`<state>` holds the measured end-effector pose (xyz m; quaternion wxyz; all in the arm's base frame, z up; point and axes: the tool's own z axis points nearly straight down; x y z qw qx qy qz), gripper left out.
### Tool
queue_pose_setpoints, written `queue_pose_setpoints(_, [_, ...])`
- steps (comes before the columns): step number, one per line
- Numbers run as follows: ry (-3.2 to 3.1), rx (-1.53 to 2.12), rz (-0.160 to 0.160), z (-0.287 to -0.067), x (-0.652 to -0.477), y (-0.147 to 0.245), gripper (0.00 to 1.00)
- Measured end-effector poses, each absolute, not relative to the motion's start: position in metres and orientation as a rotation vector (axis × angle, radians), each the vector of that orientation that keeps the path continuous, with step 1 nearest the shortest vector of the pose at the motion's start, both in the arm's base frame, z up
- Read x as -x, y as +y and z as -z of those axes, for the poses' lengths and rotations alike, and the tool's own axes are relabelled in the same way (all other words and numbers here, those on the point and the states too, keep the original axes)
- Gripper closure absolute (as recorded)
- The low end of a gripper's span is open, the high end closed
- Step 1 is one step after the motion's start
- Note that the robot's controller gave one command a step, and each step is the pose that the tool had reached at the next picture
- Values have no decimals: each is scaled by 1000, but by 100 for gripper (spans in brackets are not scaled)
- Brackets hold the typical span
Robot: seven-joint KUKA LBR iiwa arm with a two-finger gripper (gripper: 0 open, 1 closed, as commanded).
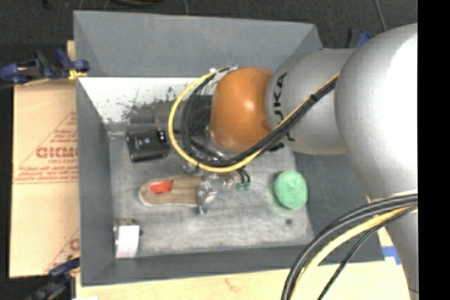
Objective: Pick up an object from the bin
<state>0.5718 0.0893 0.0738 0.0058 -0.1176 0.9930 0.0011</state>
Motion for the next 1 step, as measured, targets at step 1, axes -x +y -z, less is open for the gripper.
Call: queue_pose_setpoints(1, [3116, 370, 0, -210, -590, 111, 100])
